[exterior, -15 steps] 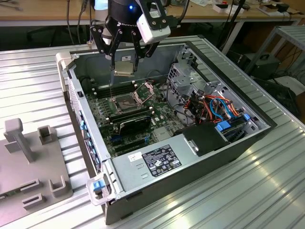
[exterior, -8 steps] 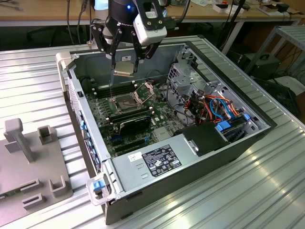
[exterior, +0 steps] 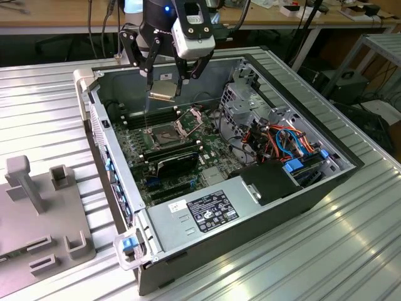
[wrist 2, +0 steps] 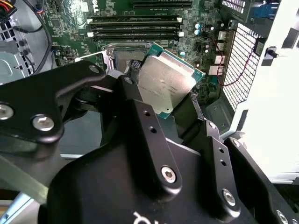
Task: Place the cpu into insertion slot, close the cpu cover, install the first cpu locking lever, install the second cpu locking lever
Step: 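Place the cpu into insertion slot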
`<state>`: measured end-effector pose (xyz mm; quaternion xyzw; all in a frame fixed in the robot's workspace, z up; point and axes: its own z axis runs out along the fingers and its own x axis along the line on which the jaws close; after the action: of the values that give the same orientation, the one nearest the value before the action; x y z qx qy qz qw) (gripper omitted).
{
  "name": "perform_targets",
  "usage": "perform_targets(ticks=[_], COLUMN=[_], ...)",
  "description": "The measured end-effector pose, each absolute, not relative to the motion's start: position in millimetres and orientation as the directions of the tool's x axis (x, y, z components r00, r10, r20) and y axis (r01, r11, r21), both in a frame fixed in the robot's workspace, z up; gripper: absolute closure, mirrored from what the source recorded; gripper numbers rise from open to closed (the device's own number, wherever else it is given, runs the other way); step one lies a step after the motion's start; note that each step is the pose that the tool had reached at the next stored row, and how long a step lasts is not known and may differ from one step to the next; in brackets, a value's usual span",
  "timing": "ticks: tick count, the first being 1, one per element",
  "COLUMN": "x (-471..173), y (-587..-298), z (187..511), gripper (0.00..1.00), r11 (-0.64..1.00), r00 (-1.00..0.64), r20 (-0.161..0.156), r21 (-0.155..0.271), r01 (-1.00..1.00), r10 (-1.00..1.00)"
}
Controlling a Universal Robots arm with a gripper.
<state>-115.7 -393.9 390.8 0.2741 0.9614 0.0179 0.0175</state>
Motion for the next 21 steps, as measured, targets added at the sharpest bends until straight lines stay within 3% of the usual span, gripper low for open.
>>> perform_targets(ticks=[21], x=[-100], y=[-385], z=[390], gripper=[0.45], r11=[0.832], r00=[-0.832], r20=[-0.024], r21=[0.044], r01=[0.553], r10=[0.555])
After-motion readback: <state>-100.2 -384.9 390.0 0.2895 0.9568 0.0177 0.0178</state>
